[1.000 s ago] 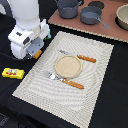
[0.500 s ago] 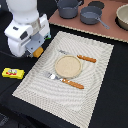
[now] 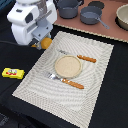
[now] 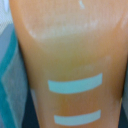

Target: Place the bread, butter, and milk from the table onto the serving area.

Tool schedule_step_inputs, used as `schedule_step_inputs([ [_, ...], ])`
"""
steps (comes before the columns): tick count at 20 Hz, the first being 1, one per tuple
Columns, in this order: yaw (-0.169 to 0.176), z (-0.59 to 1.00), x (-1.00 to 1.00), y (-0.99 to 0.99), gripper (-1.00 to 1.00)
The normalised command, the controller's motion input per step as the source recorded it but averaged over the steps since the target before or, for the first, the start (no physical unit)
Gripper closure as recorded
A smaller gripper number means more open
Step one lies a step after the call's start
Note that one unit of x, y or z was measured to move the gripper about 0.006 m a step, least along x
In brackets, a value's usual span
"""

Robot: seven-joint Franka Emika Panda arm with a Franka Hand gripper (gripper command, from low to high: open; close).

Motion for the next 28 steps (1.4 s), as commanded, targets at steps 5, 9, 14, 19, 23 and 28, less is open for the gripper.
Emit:
schedule_step_inputs([
  [5,-0.021,0.61,1.0,0.0,1.0],
  [9,-0.036,0.34,1.0,-0.02,1.0],
  [14,-0.091,-0.05,0.93,-0.14,1.0],
  [19,-0.112,-0.14,0.9,-0.13,1.0],
  [23,-0.093,-0.11,0.9,0.0,1.0],
  [28,-0.079,-0.14,0.77,-0.07,1.0],
])
